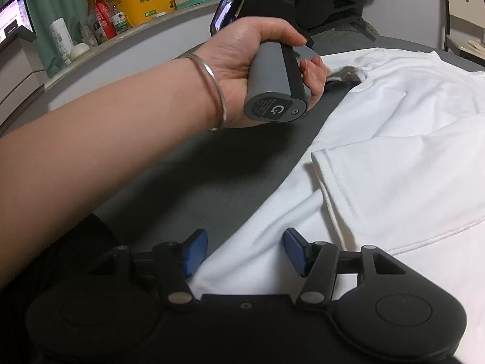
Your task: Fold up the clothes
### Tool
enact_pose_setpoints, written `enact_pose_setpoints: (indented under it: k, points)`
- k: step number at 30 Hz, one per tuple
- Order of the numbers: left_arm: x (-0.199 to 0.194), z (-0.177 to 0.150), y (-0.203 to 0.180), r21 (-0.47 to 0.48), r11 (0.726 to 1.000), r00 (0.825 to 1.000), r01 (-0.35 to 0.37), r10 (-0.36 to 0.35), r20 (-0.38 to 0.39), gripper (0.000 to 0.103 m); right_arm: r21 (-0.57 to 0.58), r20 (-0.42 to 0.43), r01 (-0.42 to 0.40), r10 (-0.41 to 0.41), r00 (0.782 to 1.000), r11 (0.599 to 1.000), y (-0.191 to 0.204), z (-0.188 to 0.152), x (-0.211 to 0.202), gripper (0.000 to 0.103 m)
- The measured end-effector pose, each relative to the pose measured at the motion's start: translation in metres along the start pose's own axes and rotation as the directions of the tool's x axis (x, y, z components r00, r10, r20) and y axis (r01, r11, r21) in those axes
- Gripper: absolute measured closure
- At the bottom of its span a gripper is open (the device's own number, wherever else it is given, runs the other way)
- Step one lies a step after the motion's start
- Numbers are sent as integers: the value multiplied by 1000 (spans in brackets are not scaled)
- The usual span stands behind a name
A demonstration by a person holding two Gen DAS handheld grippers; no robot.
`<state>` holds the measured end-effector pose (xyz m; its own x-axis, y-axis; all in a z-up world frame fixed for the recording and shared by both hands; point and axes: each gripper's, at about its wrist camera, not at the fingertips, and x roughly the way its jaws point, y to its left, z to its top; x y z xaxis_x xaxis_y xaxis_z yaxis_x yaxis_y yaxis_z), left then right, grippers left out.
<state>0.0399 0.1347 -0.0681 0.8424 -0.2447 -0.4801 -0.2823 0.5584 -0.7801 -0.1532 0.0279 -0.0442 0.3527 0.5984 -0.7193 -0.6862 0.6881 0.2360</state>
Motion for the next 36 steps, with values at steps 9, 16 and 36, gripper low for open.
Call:
enact_pose_setpoints:
  k: [9, 16, 36]
  points:
    - [8, 11, 11, 6, 998, 997, -58, 57, 58, 59, 4, 5, 17, -17, 1000, 1000, -1, -1, -3, 48]
    - [10, 20, 24, 1, 993, 986, -118, 117, 115, 98, -41, 8, 37, -36, 999, 998, 5, 0, 0, 59]
    - [1, 71, 20, 91, 974, 973, -209, 198, 117, 97, -84, -94, -84, 76, 993, 993, -20, -7, -21, 60]
